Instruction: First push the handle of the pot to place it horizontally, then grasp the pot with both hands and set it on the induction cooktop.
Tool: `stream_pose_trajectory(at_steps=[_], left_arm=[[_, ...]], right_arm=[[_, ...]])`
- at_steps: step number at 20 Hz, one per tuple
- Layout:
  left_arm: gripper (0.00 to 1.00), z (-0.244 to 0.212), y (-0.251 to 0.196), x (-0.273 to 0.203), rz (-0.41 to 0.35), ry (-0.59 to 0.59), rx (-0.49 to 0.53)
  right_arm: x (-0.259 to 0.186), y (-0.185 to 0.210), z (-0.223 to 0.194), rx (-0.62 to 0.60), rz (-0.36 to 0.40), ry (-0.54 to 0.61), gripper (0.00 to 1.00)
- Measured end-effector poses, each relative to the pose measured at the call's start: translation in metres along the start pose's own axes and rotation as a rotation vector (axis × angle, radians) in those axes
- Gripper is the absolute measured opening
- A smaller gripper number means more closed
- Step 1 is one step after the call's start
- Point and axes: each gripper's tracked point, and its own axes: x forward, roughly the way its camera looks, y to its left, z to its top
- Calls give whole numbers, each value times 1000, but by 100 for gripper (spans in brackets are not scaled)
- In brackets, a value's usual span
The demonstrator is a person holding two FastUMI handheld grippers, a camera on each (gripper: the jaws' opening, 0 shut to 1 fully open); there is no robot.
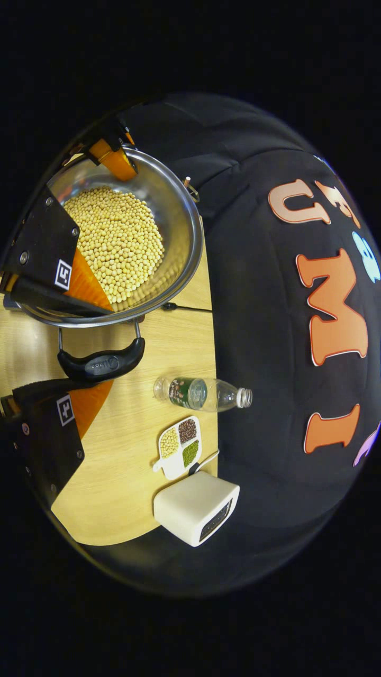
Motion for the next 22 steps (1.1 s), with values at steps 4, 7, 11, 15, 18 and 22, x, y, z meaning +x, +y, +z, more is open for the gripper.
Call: stream_pose_trajectory(at_steps=[4, 7, 11, 15, 18, 22], left_arm=[[74, -5, 17, 3, 17, 13, 4], [74, -12, 22, 12, 19, 28, 3], [71, -21, 22, 21, 19, 51, 0], [71, -28, 19, 32, 22, 81, -6], [74, -34, 18, 36, 31, 106, -9], [75, -35, 17, 38, 37, 119, 0]], right_arm=[[10, 16, -6, 9, 14, 14, 58], [18, 21, -9, 11, 13, 22, 57], [23, 24, -13, 12, 8, 34, 58], [34, 25, -19, 12, 3, 49, 57], [43, 25, -25, 15, 1, 68, 57], [50, 26, -30, 17, 4, 83, 57]])
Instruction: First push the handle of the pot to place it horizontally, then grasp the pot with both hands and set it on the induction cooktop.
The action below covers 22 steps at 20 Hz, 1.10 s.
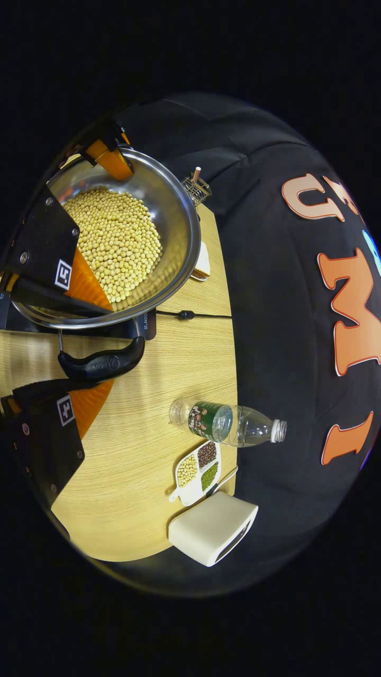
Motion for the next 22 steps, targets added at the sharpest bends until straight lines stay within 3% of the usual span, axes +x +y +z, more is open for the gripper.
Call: stream_pose_trajectory(at_steps=[2, 3, 6, 10, 11, 13, 16, 22], left_arm=[[74, -1, 0, 1, 1, 8, 6], [74, -1, -1, 1, 2, 9, 7], [71, 1, -1, 4, 0, 26, 12], [75, -6, 0, 10, 5, 38, -14], [81, -10, 1, 12, 11, 52, -30], [87, -3, 0, 15, 9, 14, -46], [87, 9, 6, 2, 9, -44, -98], [86, 69, 3, -48, 41, -243, -171]], right_arm=[[4, 0, -1, 9, -5, 6, 53], [5, 0, -3, 10, -7, 12, 57], [8, 1, -8, 15, -10, 34, 58], [11, 0, -4, 16, -35, 16, 55], [10, 1, -3, 23, -29, 19, 62], [7, 6, -3, 35, 2, 28, 66], [-9, -8, 22, 19, 7, -75, 72], [-93, -56, 81, -97, -75, -384, 79]])
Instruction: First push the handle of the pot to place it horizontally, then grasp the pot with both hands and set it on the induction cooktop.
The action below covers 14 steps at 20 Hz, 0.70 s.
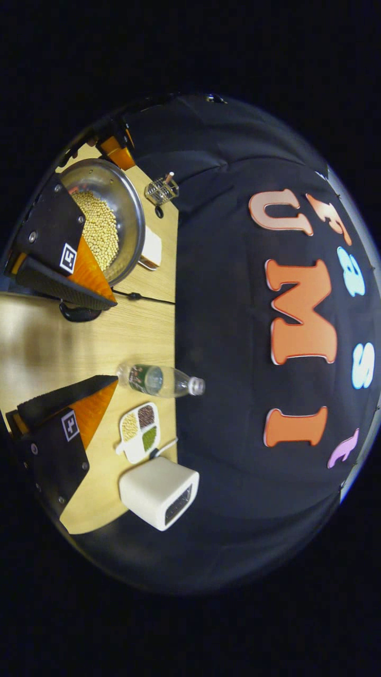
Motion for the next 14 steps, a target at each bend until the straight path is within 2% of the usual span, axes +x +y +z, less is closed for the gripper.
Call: stream_pose_trajectory(at_steps=[4, 5, 8, 9, 12, 14], left_arm=[[94, 47, -28, -35, -31, -120, -19], [90, 59, -40, -45, -54, -149, -30], [90, 103, -71, -81, -123, -236, -47], [87, 119, -83, -94, -155, -276, -49], [94, 148, -110, -141, -233, -373, -50], [90, 167, -122, -169, -258, -441, -28]], right_arm=[[-53, -41, 46, -21, -26, -174, 81], [-69, -53, 55, -19, -34, -206, 81], [-118, -88, 80, -9, -57, -314, 81], [-133, -101, 89, -12, -66, -355, 81], [-195, -126, 96, -74, -87, -455, 81], [-219, -141, 103, -120, -106, -506, 82]])
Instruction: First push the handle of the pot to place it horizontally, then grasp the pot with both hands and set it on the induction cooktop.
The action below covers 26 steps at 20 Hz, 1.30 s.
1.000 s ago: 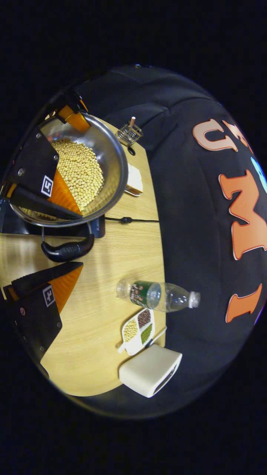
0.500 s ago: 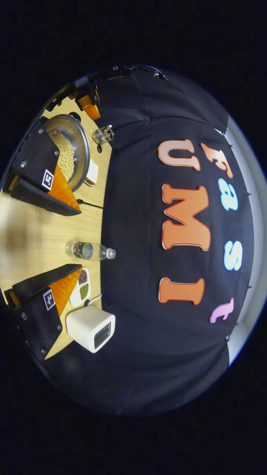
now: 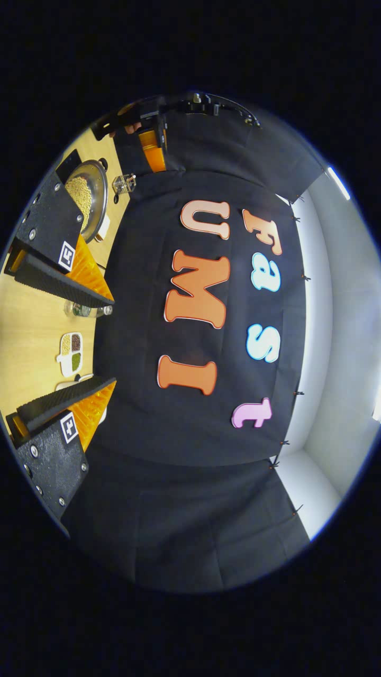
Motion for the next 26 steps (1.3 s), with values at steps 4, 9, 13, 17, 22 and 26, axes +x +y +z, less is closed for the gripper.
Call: stream_pose_trajectory(at_steps=[4, 9, 13, 17, 22, 26], left_arm=[[93, 51, -42, -22, -76, -103, 19], [96, 64, -48, -55, -89, -88, 24], [95, 90, -42, -78, -51, -129, 25], [89, 118, -42, -98, -77, -159, 8], [96, 139, -39, -113, -89, -217, 38], [96, 147, -44, -125, -104, -244, 51]], right_arm=[[-24, -16, 40, -40, -1, -112, 84], [-54, -11, 77, -46, 47, -188, 91], [-64, -18, 105, 9, 47, -245, 95], [-68, -23, 120, 37, 44, -267, 95], [-69, -19, 122, 57, 82, -255, 95], [-68, -16, 130, 53, 73, -276, 95]])
